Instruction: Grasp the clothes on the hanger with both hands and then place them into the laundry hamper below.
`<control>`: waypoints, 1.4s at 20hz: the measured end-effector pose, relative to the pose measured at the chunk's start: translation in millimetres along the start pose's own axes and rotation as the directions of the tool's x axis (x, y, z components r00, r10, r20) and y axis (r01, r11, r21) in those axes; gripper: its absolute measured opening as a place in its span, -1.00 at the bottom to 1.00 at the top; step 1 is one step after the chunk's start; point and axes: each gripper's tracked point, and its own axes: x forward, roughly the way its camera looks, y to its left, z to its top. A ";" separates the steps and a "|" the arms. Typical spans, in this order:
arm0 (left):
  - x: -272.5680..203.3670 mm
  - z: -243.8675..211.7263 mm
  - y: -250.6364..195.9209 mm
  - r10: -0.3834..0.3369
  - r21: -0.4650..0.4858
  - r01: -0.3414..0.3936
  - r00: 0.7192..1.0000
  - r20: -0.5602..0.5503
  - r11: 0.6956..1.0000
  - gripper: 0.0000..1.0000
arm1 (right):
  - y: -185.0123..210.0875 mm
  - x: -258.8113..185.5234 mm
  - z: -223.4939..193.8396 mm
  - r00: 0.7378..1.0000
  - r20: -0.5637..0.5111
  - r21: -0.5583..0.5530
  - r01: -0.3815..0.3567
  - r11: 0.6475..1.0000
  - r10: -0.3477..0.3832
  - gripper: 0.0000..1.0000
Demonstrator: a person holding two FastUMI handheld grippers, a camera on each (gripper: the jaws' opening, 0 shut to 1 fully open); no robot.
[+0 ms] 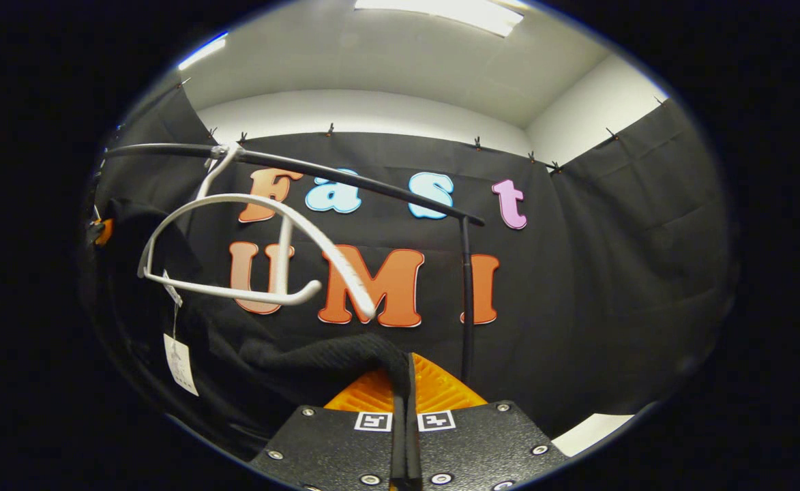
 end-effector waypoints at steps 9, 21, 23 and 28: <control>-49.3 -59.0 22.8 -0.039 0.029 0.043 0.990 -0.132 0.999 -0.78 | 67.2 -54.4 -12.3 0.991 -0.024 -0.004 -0.134 0.991 0.134 -1.00; -186.0 -141.2 -47.1 -0.383 -0.086 0.382 0.833 -0.400 0.920 -0.78 | 123.7 -102.1 -88.1 0.948 -0.206 0.063 -0.236 0.970 0.244 -1.00; -211.4 -157.9 -55.9 -0.421 -0.104 0.421 0.791 -0.444 0.901 -0.77 | 129.9 -112.3 -109.1 0.933 -0.250 0.071 -0.247 0.966 0.257 -1.00; -244.0 -211.1 -57.5 -0.419 -0.056 0.480 0.697 -0.582 0.876 -0.78 | 146.1 -142.2 -172.7 0.873 -0.385 0.063 -0.299 0.952 0.299 -0.85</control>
